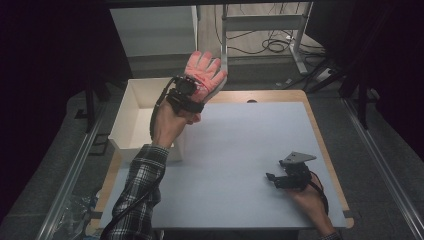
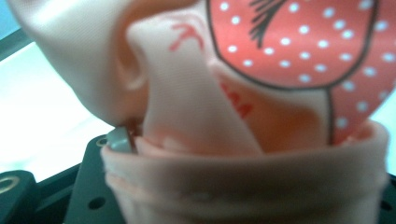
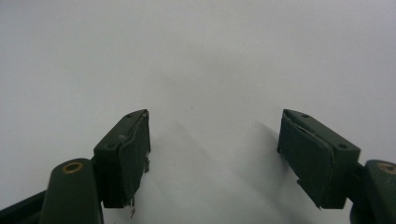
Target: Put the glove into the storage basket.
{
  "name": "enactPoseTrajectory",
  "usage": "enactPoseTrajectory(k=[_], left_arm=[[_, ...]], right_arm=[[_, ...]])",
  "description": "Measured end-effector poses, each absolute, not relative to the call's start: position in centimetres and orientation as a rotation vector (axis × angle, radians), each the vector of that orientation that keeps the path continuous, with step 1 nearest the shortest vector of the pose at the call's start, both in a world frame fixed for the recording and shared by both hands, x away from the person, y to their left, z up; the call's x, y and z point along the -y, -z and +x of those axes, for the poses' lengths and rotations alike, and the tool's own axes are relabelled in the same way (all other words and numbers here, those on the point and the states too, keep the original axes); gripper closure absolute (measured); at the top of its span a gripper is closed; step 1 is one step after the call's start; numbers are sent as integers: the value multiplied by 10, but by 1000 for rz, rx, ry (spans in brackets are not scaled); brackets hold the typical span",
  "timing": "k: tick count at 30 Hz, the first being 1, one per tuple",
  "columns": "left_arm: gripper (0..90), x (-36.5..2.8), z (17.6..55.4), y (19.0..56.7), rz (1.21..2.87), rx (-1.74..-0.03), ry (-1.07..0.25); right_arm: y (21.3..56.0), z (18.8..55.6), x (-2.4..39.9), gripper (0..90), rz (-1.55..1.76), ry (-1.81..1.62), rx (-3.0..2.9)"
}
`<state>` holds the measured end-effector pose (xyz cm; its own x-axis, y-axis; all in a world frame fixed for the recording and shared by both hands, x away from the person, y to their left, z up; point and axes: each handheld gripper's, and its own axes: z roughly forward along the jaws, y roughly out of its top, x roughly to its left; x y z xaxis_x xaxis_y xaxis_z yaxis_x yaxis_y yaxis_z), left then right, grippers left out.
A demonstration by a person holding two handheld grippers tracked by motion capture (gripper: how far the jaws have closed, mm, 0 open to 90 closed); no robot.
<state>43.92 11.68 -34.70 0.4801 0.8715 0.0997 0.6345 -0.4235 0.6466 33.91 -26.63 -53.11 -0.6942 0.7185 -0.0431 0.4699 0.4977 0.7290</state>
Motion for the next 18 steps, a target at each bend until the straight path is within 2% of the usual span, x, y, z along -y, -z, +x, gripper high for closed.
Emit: enactPoseTrajectory(k=[10, 18], left_arm=[[425, -164, 440, 345, 2124, -1367, -627], [421, -207, 440, 363, 2045, -1503, -619]], right_arm=[[531, 339, 266, 257, 993, -1016, -2404], [531, 339, 266, 257, 992, -1016, -2402]])
